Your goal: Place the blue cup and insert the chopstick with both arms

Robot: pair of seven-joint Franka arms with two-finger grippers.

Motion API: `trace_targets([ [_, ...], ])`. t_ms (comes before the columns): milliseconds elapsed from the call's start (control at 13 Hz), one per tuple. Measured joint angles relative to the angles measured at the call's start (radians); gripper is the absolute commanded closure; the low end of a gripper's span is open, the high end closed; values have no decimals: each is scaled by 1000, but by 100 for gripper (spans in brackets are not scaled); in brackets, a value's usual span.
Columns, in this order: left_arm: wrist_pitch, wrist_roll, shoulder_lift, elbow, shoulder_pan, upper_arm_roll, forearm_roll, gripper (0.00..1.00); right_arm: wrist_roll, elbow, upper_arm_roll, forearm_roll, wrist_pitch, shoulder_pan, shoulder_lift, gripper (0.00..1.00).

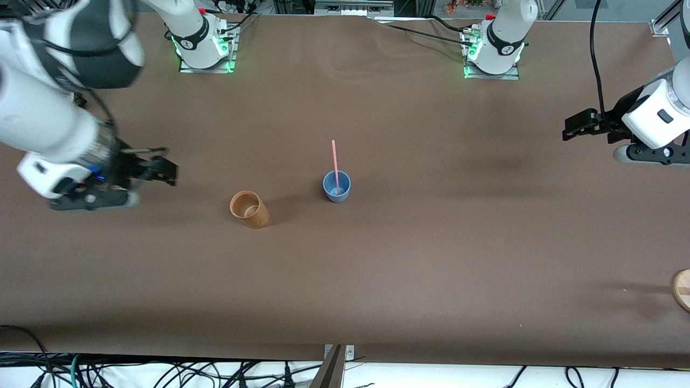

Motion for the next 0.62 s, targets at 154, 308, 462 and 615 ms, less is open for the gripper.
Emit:
trace_targets([
  [154,0,0,0,0,0,0,0,0,-31,-104,78,-15,-3,-121,-87,0],
  [308,0,0,0,0,1,0,0,0,-32,-181,109,-30,-1,-169,-163,0],
  [462,0,0,0,0,1,0,0,0,-30,-210,113,-30,1,-172,-206,0],
  [615,0,0,0,0,1,0,0,0,-23,-246,113,-27,18,-169,-234,0],
])
